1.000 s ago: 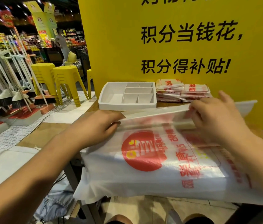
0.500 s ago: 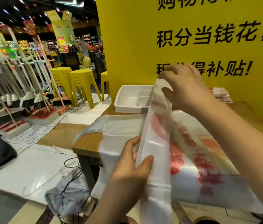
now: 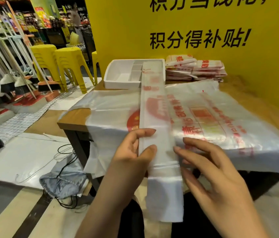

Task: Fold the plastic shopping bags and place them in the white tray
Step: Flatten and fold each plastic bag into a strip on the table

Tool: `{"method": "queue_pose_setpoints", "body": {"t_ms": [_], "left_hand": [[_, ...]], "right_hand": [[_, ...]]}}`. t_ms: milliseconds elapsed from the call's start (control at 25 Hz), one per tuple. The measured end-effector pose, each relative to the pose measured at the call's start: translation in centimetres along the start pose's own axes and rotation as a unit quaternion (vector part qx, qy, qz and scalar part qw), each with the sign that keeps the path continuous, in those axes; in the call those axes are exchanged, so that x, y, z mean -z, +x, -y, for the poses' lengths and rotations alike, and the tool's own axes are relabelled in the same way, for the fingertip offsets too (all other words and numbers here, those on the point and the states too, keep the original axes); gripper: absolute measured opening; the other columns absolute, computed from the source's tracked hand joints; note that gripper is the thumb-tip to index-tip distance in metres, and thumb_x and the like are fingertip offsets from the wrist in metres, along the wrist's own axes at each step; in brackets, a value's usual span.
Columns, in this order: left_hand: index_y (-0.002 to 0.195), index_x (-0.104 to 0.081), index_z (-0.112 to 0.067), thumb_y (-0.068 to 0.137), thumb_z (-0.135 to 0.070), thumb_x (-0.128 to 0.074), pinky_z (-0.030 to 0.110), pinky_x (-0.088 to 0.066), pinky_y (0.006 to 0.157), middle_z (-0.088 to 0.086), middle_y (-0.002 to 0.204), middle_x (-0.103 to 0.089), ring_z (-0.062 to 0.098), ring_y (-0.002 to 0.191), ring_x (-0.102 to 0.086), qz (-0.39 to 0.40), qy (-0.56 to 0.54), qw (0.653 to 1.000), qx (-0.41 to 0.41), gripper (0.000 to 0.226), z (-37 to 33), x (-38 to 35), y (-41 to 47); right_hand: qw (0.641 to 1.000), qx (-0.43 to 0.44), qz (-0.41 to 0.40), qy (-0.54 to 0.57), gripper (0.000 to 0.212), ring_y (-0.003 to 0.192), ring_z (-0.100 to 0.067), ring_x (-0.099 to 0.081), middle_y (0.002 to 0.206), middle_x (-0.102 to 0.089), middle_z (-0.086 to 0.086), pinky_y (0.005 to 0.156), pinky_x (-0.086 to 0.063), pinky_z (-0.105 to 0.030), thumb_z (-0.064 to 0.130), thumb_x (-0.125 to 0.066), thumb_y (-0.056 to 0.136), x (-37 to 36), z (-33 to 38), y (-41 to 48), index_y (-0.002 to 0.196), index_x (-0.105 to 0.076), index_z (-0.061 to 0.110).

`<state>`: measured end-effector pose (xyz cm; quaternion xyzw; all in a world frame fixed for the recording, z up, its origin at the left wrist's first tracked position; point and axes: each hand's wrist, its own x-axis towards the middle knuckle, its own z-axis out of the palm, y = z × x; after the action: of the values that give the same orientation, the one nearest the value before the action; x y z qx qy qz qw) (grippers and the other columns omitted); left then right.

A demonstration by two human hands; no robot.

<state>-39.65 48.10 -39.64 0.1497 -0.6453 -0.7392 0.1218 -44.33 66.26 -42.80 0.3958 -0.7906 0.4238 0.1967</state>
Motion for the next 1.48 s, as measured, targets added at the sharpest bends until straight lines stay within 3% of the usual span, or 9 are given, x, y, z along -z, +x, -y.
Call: {"method": "queue_pose_setpoints", "body": {"t_ms": [200,400,520,680,800,880,1040,1240,1480], "left_hand": [[0.106,-0.065,-0.021,0.095,-0.005,-0.060,0.035,-0.056,0.071,0.000,0.107,-0.075,0.023,0.096,-0.072,0.011,0.009,1.000,-0.021,0.020,1.0,-0.2,-0.2],[0.104,-0.069,-0.033,0.100,-0.024,-0.056,0.032,-0.056,0.062,-0.008,0.100,-0.074,0.017,0.085,-0.072,0.073,0.054,0.996,-0.005,0.017,1.1,1.7,-0.8],[0.105,-0.073,-0.033,0.091,-0.027,-0.053,0.043,-0.060,0.061,0.004,0.104,-0.074,0.027,0.091,-0.072,0.142,0.008,0.990,0.021,0.025,1.3,2.7,-1.1],[0.109,-0.067,-0.031,0.094,-0.021,-0.067,0.040,-0.061,0.062,0.006,0.096,-0.075,0.021,0.088,-0.072,0.119,0.065,0.990,-0.034,0.017,1.3,2.3,-2.2],[0.117,-0.057,-0.035,0.095,-0.017,-0.064,0.036,-0.058,0.053,0.006,0.083,-0.073,0.020,0.068,-0.070,0.043,0.074,0.994,-0.074,0.029,1.8,1.0,-2.2],[0.121,-0.050,-0.040,0.096,-0.016,-0.062,0.030,-0.054,0.048,0.007,0.073,-0.071,0.018,0.054,-0.065,0.012,0.079,0.993,-0.087,0.036,1.9,0.4,-2.3],[0.130,-0.040,-0.052,0.099,-0.019,-0.059,0.031,-0.055,0.050,0.007,0.068,-0.067,0.018,0.050,-0.062,-0.002,0.080,0.992,-0.095,0.049,2.1,0.0,-2.5],[0.135,-0.032,-0.061,0.100,-0.041,-0.051,0.032,-0.056,0.052,-0.006,0.076,-0.068,0.016,0.054,-0.064,-0.010,0.149,0.980,-0.134,0.044,2.9,-0.1,-2.7],[0.124,-0.044,-0.062,0.097,-0.036,-0.055,0.034,-0.051,0.049,-0.001,0.064,-0.062,0.018,0.049,-0.058,-0.020,0.112,0.988,-0.109,0.040,2.8,-0.3,-2.9]], "right_hand": [[1.000,0.011,0.012,0.024,0.028,0.116,-0.012,-0.061,0.130,-0.058,0.011,0.091,-0.048,-0.026,0.010,-0.070,0.081,0.0,0.3,0.1,0.103,-0.075,0.028],[0.985,-0.107,-0.003,0.134,0.007,0.101,-0.004,-0.063,0.112,-0.062,0.014,0.074,-0.043,-0.005,0.021,-0.069,0.087,-1.2,1.6,0.8,0.084,-0.071,0.027],[0.968,-0.196,-0.064,0.144,0.023,0.087,-0.005,-0.062,0.101,-0.060,0.012,0.063,-0.040,-0.005,0.044,-0.067,0.084,-2.3,2.5,1.1,0.068,-0.067,0.027],[0.949,-0.261,-0.111,0.134,0.033,0.089,-0.009,-0.061,0.095,-0.058,0.011,0.061,-0.041,-0.009,0.044,-0.070,0.079,-3.4,3.1,1.4,0.056,-0.064,0.022],[0.950,-0.270,-0.121,0.103,0.022,0.085,-0.004,-0.060,0.091,-0.058,0.012,0.062,-0.040,-0.006,0.036,-0.074,0.081,-3.8,3.2,1.4,0.065,-0.066,0.025],[0.959,-0.253,-0.113,0.056,0.012,0.086,0.003,-0.058,0.093,-0.058,0.017,0.066,-0.039,-0.002,0.040,-0.070,0.084,-3.8,3.5,1.3,0.088,-0.065,0.031],[0.959,-0.269,-0.059,0.070,0.045,0.076,0.006,-0.061,0.083,-0.065,0.017,0.064,-0.043,-0.005,0.054,-0.054,0.086,-3.7,3.8,0.5,0.130,-0.051,0.045],[0.946,-0.300,-0.024,0.125,0.043,0.056,-0.006,-0.063,0.067,-0.068,0.006,0.061,-0.054,-0.034,0.045,-0.053,0.092,-4.4,4.2,0.2,0.134,-0.044,0.053],[0.912,-0.330,-0.037,0.241,0.051,0.055,-0.013,-0.062,0.065,-0.067,-0.001,0.061,-0.052,-0.040,0.057,-0.051,0.084,-4.5,4.7,0.3,0.134,-0.040,0.061]]}}
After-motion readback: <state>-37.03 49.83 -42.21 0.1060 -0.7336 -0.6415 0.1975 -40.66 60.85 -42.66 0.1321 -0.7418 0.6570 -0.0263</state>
